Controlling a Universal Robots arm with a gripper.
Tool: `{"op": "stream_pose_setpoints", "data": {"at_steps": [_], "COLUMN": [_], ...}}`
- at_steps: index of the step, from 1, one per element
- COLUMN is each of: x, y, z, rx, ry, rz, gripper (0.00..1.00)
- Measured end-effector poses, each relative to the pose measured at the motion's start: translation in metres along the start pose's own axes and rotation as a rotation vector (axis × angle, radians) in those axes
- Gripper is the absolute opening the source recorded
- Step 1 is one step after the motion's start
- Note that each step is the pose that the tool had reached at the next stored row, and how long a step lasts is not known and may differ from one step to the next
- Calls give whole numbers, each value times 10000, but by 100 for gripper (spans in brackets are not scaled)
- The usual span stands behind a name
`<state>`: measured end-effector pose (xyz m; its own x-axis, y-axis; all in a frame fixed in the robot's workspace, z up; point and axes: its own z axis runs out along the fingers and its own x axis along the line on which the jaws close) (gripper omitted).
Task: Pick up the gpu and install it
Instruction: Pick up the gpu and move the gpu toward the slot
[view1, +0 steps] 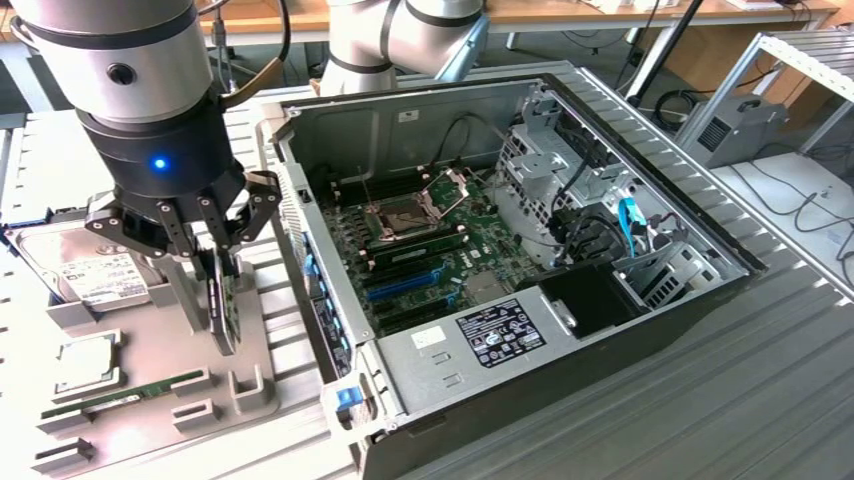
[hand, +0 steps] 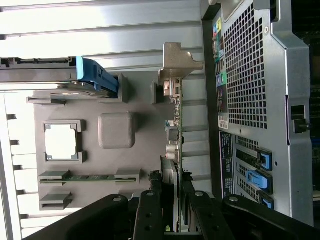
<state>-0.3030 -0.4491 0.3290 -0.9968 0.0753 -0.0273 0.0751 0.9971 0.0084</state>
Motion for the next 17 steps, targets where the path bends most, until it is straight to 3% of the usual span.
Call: {"op": "stream_pose_setpoints", "data": {"at_steps": [5,9,17], "x": [0,-1,-2], "y": [0,1,2], "z": [-5,-33,-86], "rx": [3,57,58], "ry": [0,-3,-4], "rz": [0,-2,-2], "gripper": [26,26,26]}}
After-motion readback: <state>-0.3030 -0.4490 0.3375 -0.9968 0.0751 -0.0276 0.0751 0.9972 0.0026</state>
